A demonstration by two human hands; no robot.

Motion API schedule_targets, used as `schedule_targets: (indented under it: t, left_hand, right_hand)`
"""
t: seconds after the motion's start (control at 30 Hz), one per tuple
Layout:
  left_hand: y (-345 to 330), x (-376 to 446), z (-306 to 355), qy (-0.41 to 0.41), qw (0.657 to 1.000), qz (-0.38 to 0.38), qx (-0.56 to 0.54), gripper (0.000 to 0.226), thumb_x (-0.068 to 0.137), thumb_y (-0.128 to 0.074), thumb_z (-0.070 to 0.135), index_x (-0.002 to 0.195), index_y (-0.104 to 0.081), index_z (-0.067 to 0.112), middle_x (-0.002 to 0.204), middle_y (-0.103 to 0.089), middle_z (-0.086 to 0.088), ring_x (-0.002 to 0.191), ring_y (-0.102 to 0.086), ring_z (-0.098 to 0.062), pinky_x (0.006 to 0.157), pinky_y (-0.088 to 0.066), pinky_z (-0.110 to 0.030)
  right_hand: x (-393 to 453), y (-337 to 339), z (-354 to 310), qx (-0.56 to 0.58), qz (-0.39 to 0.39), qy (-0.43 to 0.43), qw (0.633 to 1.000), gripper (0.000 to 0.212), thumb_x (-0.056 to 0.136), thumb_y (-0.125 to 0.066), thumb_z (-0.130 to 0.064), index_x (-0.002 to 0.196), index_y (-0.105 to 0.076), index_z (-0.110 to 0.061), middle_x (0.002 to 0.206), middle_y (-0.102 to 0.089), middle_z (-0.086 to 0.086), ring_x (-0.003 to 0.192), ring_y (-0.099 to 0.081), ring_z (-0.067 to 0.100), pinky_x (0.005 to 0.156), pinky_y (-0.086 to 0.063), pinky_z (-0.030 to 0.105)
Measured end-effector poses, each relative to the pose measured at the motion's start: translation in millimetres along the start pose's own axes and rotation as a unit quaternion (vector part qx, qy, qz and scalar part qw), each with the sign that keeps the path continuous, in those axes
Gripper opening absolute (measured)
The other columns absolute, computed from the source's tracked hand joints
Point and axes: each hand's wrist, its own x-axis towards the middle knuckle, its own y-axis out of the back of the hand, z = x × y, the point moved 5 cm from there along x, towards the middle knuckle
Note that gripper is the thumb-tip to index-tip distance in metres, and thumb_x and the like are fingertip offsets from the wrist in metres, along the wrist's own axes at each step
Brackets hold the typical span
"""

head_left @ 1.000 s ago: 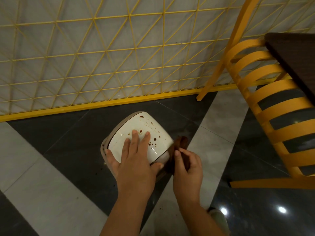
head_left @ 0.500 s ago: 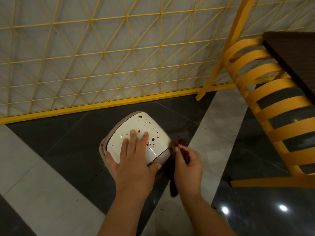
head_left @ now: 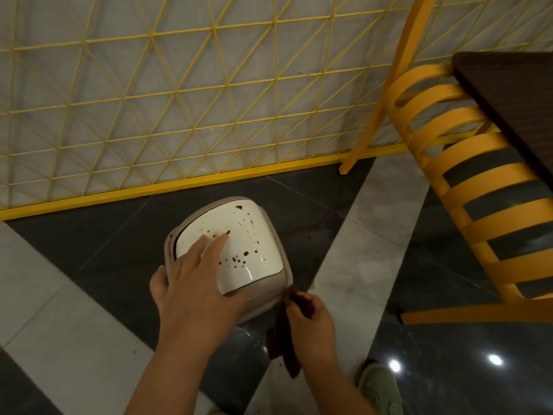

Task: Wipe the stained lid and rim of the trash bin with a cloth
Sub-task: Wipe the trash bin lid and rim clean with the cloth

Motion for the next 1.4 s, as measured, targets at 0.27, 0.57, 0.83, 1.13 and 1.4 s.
schedule_targets:
  t: [0.27,0.57,0.83,1.13,1.4]
  left_hand:
    - [-14.7,-4.2,13.2,0.057,0.998,0.012,-0.013,0.097,0.075,-0.052,0.07,0.147,0.002,0.034,0.159,-0.007,0.004,0.144,-0.014,-0.02,0.116,-0.007,-0.049]
    - [-14.1,-0.4,7.0,0.064,0.998,-0.003,-0.001,0.094,0.082,-0.06,0.053,0.148,0.004,0.034,0.159,-0.003,0.008,0.145,-0.012,-0.016,0.116,0.003,-0.051]
    - [-16.7,-8.8,13.3,0.042,0.998,-0.04,0.006,0.091,0.078,-0.054,0.065,0.145,0.004,0.046,0.159,0.003,0.011,0.146,-0.004,-0.014,0.115,0.007,-0.055]
    - [-17.1,-10.4,18.4,0.052,0.998,-0.027,-0.008,0.089,0.083,-0.058,0.053,0.146,0.003,0.044,0.159,0.005,0.012,0.146,-0.004,-0.014,0.112,0.01,-0.054]
    - [-17.0,-8.1,18.8,0.054,0.998,-0.021,-0.006,0.09,0.081,-0.059,0.054,0.144,0.004,0.045,0.159,0.003,0.011,0.146,-0.006,-0.014,0.113,0.009,-0.054]
  right_hand:
    - [10.6,-0.5,-16.8,0.008,0.049,0.092,0.994,0.018,0.093,-0.052,-0.031,0.11,-0.061,-0.033,0.106,-0.063,-0.009,0.099,-0.06,0.01,0.092,-0.051,0.039]
    - [25.8,-9.3,-41.2,-0.091,-0.09,-0.017,0.992,0.018,0.094,-0.053,-0.033,0.084,-0.064,-0.022,0.087,-0.068,0.007,0.082,-0.067,0.026,0.081,-0.057,0.043]
    - [-10.5,-3.2,-6.0,0.004,-0.001,0.012,1.0,0.011,0.096,-0.05,-0.021,0.095,-0.062,-0.02,0.078,-0.066,0.003,0.06,-0.066,0.017,0.043,-0.051,0.02]
    - [47.6,-10.4,-55.3,-0.053,0.037,0.068,0.996,0.006,0.091,-0.057,-0.032,0.086,-0.061,-0.028,0.078,-0.063,-0.01,0.075,-0.06,0.01,0.072,-0.052,0.029]
    - [7.6,-8.4,-2.7,-0.025,-0.002,-0.001,1.0,0.009,0.092,-0.057,-0.024,0.099,-0.062,-0.023,0.089,-0.067,-0.001,0.082,-0.064,0.015,0.078,-0.054,0.032]
